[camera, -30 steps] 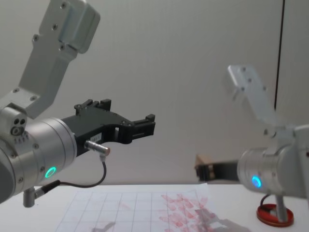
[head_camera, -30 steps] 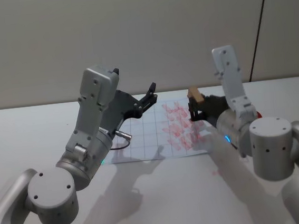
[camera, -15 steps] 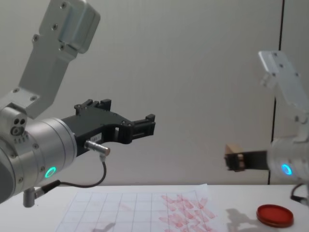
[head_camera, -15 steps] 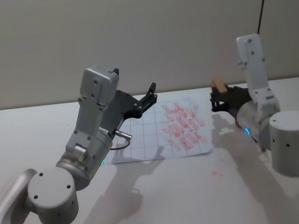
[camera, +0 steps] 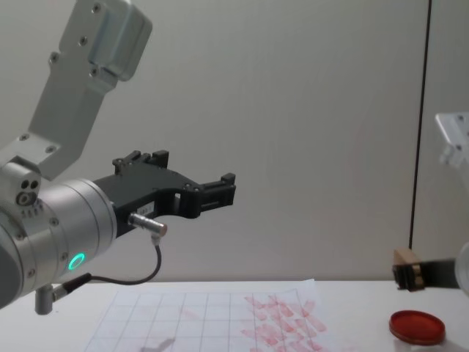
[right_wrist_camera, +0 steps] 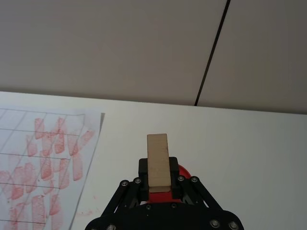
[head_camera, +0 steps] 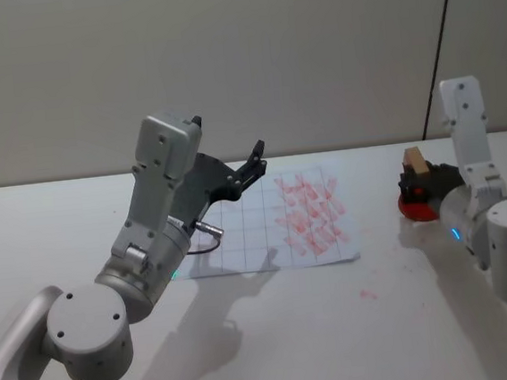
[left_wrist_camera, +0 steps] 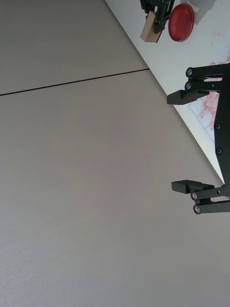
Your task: Use the one hand to pick up the stamp and affix it onto the A4 paper.
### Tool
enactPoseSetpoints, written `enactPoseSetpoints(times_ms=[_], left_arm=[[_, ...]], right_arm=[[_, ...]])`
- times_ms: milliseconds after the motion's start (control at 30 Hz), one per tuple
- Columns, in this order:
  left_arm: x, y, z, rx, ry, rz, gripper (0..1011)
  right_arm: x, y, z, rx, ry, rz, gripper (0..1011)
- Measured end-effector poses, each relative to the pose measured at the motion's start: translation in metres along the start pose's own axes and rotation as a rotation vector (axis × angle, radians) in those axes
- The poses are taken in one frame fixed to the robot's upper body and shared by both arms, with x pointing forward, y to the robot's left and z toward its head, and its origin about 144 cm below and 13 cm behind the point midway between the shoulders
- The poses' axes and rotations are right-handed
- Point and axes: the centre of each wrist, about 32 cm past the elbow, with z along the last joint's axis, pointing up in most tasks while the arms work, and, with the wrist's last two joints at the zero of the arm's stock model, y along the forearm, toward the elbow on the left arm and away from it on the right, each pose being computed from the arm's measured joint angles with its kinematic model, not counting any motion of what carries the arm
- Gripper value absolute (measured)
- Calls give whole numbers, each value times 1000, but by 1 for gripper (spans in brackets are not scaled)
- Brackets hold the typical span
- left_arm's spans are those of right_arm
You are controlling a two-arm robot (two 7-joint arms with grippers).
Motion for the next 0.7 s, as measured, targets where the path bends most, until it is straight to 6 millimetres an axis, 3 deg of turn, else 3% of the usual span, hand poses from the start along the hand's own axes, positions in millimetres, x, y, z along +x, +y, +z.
enactPoseSetpoints(times_ms=[567,700], left_arm=[[0,0,0,0,0,0,1001],[0,0,0,0,0,0,1001]], right_arm=[[12,17,-17,-61,-11,-26,224],[13,20,-20,-64,-10,-22,297]])
